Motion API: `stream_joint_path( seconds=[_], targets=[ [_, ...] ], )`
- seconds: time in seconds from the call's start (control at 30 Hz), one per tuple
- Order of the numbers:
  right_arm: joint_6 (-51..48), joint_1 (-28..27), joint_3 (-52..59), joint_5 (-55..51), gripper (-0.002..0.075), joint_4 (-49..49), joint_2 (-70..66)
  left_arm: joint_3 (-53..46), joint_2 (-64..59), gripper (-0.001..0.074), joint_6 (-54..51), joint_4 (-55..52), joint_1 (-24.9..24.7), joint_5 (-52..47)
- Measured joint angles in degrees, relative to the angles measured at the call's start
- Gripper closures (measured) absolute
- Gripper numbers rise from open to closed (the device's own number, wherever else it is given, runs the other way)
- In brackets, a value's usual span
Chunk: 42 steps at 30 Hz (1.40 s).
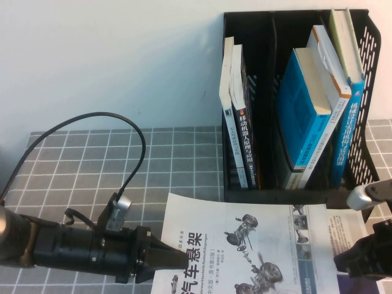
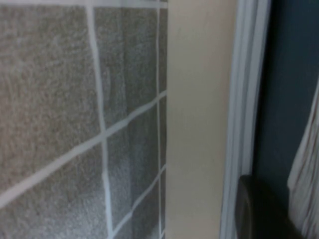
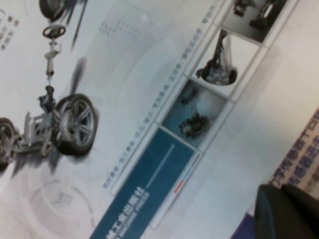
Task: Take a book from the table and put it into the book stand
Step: Pick up the book with your left arm, then place the book on the book shelf
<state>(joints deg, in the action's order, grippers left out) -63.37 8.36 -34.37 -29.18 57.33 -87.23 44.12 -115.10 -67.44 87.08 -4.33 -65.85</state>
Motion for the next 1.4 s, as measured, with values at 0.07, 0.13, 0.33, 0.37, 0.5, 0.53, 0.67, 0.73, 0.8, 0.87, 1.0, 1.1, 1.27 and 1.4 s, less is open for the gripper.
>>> stream_joint_path(
  seconds=[0.07, 0.13, 0.33, 0.37, 0.5, 0.53, 0.67, 0.73, 0.8, 0.87, 1.0, 1.1, 1.27, 1.4],
  targets=[
    [0.0, 0.0, -0.1, 0.3, 0.0729, -0.5, 0.6, 0.0, 0.0, 0.0621, 0.8, 0.0, 0.0, 0.0],
    [0.2, 0.0, -0.9, 0.3, 0.0729, -2.1, 2.2, 0.0, 0.5, 0.0621, 1.5, -0.4, 0.0, 0.1],
    [7.6, 0.0, -5.3, 0.3, 0.0729, -13.1, 10.5, 0.0, 7.7, 0.0622, 6.3, -3.4, 0.0, 1.4],
    [9.2, 0.0, -6.1, 0.2, 0.0729, -15.6, 12.2, 0.0, 9.8, 0.0622, 7.2, -3.8, 0.0, 1.5],
    [16.1, 0.0, -9.7, -0.4, 0.0729, -24.3, 17.8, -0.1, 18.4, 0.0622, 9.8, -4.7, 0.0, 1.9],
    [17.5, 0.0, -10.4, -0.5, 0.0729, -26.3, 19.1, -0.1, 20.6, 0.0622, 10.5, -5.1, 0.0, 1.9],
    [22.9, 0.0, -12.1, -0.6, 0.0729, -33.6, 22.7, 1.3, 27.8, 0.0622, 14.9, -8.2, 0.0, 1.9],
    [25.6, 0.0, -12.5, -0.6, 0.0729, -37.0, 24.3, 2.3, 30.9, 0.0622, 17.5, -9.7, -0.1, 1.9],
    [28.1, 0.0, -12.5, -0.7, 0.0729, -39.9, 25.6, 3.8, 33.5, 0.0622, 19.8, -10.5, -0.4, 1.8],
    [30.5, 0.0, -12.5, -0.9, 0.0729, -42.8, 26.8, 6.0, 36.2, 0.0622, 22.2, -11.2, -1.1, 2.0],
    [36.4, 0.0, -12.5, -1.8, 0.0729, -50.0, 29.8, 10.7, 39.4, 0.0622, 26.5, -12.9, -4.0, 2.8],
    [43.2, 0.0, -12.6, -3.0, 0.0729, -58.3, 33.2, 14.9, 39.7, 0.0622, 29.5, -14.4, -7.9, 3.3],
    [62.2, 0.0, -14.3, -9.4, 0.0729, -76.6, 40.0, 23.9, 39.1, 0.0622, 33.9, -17.1, -15.9, 8.1],
    [67.1, 0.0, -16.0, -16.2, 0.0729, -83.8, 45.2, 33.7, 35.7, 0.0622, 39.6, -21.3, -21.5, 11.0]
  ],
)
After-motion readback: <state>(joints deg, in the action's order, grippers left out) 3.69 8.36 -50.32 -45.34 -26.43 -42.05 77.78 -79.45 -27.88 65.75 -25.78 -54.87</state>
